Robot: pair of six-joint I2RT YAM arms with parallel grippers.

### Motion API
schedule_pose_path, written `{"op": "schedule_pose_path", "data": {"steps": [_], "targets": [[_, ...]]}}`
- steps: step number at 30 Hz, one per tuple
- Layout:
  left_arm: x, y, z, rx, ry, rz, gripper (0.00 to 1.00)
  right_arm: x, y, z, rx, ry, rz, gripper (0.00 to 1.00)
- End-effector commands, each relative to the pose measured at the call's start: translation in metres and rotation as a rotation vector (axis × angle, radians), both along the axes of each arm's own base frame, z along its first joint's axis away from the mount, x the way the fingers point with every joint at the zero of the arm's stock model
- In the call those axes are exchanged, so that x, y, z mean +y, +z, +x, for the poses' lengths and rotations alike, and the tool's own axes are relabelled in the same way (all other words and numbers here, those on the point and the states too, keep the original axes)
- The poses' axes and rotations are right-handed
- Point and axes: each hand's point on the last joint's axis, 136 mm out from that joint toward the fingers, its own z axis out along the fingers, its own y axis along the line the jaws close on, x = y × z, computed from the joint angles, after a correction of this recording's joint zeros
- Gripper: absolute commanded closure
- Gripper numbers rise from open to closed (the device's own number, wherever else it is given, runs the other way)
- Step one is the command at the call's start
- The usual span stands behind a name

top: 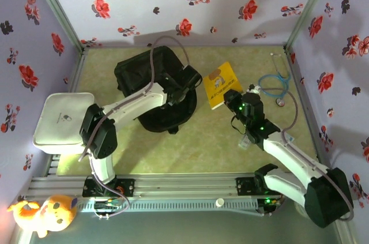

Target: Pack the student bag

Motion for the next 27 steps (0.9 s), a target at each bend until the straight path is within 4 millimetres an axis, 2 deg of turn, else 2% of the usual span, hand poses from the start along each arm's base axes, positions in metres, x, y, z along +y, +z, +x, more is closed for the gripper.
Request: {"op": "schedule_pose_path", "data": {"steps": [1, 4, 7, 15, 18, 21, 27], "targets": [[-0.009, 0.077, 0.02, -0.199, 0.012, -0.124, 1.0, 0.006, 0.029, -0.007, -0.103, 0.067, 0.024, 0.91], [-0.02, 0.103, 0.03, -0.263, 0.001, -0.176, 1.0, 0.015, 0.034, -0.017, -0.104, 0.128, 0.067, 0.91], [-0.031, 0.115, 0.038, -0.303, -0.01, -0.207, 1.0, 0.026, 0.032, -0.024, -0.083, 0.191, 0.116, 0.91], [-0.05, 0.113, 0.052, -0.337, 0.009, -0.275, 1.0, 0.062, 0.028, -0.033, -0.051, 0.363, 0.205, 0.9], [-0.055, 0.11, 0.057, -0.335, 0.02, -0.287, 1.0, 0.072, 0.033, -0.035, -0.06, 0.412, 0.217, 0.91], [-0.06, 0.109, 0.06, -0.332, 0.022, -0.287, 1.0, 0.065, 0.033, -0.035, -0.062, 0.378, 0.176, 0.91], [-0.061, 0.096, 0.062, -0.31, 0.022, -0.26, 1.0, 0.037, 0.035, -0.04, -0.07, 0.273, 0.035, 0.91]]}}
